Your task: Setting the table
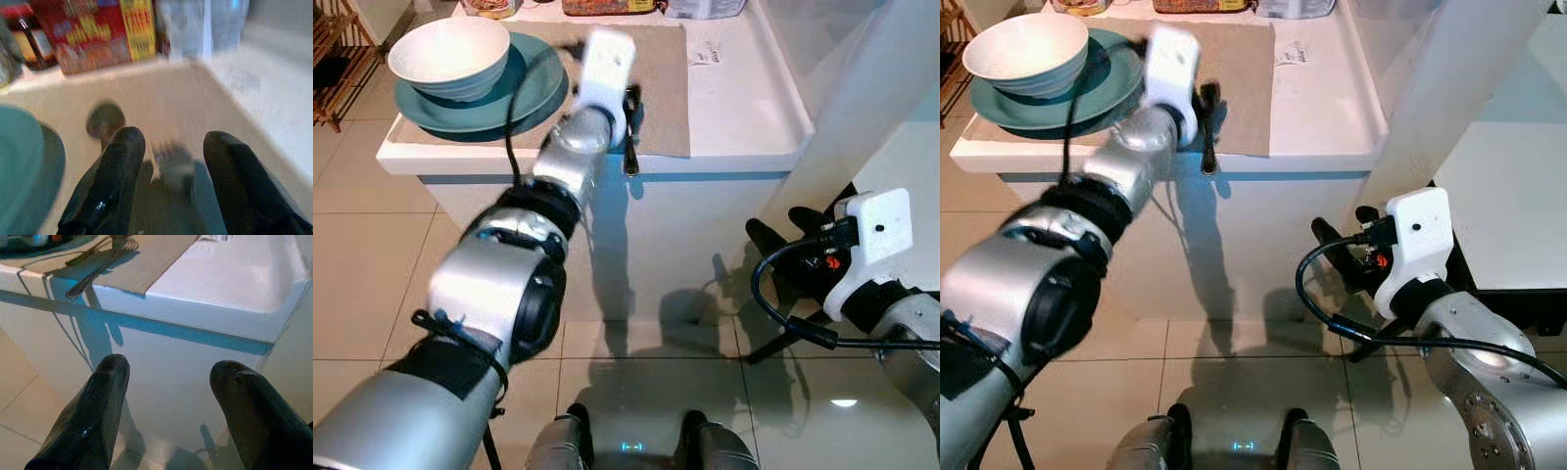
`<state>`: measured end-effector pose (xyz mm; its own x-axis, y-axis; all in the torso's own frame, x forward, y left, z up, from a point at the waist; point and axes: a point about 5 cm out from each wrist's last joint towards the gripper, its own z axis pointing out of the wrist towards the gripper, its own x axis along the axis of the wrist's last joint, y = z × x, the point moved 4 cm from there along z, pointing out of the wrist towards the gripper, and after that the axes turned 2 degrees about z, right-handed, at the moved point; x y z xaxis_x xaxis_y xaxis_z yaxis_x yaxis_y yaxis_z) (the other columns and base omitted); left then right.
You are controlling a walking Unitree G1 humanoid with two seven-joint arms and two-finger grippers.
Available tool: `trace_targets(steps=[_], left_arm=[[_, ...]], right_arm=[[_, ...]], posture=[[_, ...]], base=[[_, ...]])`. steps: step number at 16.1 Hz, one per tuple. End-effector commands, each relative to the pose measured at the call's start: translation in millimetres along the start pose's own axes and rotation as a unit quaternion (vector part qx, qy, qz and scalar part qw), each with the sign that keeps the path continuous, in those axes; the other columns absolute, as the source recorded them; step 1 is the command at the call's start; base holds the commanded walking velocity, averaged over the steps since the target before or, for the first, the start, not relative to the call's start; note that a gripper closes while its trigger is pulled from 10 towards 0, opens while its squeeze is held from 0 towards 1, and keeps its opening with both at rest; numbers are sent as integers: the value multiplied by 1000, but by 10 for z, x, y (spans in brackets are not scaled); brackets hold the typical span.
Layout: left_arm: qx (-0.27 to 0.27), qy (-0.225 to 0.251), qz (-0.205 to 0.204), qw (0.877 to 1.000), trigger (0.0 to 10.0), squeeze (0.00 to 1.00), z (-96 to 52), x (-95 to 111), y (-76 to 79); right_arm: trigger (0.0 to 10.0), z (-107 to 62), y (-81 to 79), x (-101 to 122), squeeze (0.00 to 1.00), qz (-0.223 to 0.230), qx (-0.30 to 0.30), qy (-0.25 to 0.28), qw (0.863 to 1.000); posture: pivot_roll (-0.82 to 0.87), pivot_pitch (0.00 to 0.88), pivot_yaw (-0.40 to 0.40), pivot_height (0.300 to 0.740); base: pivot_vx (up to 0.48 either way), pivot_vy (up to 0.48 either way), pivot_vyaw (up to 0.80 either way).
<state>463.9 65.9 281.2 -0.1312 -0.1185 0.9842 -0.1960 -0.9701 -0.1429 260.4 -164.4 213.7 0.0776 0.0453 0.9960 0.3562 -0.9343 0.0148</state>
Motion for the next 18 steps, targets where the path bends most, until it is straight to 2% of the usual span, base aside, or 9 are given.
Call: trace_targets(steps=[1, 2, 5, 7, 9, 11, 13, 15, 18], left_arm=[[12, 47, -22, 999, 10000, 0, 21, 289, -86], [4, 92, -23, 996, 10000, 0, 19, 574, -148], [-32, 127, 23, 991, 10000, 0, -73, 593, -177], [0, 147, 71, 987, 10000, 0, -441, 272, -381], [34, 142, 33, 989, 10000, 0, -779, 120, -546], [41, 155, 64, 985, 10000, 0, -1194, 100, -589], [43, 129, 76, 988, 10000, 0, -1470, 50, -552], [39, 86, 102, 990, 10000, 0, -1556, -114, -545], [58, 50, 91, 993, 10000, 0, -1565, -218, -569]], right_arm=[[10000, -15, 9, 33, 0, 5, -2, 7, 1000], [10000, 25, -13, 58, 0, 13, 2, 19, 1000], [10000, 174, -1, 192, 0, 17, -40, 76, 996], [10000, 357, -68, 179, 0, 3, -64, 94, 993], [10000, 435, -153, 168, 0, 15, -51, 99, 994], [10000, 535, -295, 210, 0, 32, -22, 123, 992], [10000, 647, -380, 211, 0, 40, -1, 134, 990], [10000, 765, -349, 249, 0, 46, -3, 141, 989], [10000, 894, -130, 308, 0, 62, -56, 148, 985]], posture=[[-192, 189, 41, 740], [-166, 171, 42, 740], [-109, 140, 36, 740], [-76, 121, 27, 740], [-51, 102, 11, 740], [-8, 94, -21, 740], [29, 82, -46, 740], [38, 78, -54, 740], [31, 79, -39, 740]], base=[[0, 0, 0], [0, 0, 0], [0, 0, 0], [0, 0, 0], [0, 0, 0], [186, 0, 800], [414, 0, 800], [452, 0, 800], [437, 0, 800]])
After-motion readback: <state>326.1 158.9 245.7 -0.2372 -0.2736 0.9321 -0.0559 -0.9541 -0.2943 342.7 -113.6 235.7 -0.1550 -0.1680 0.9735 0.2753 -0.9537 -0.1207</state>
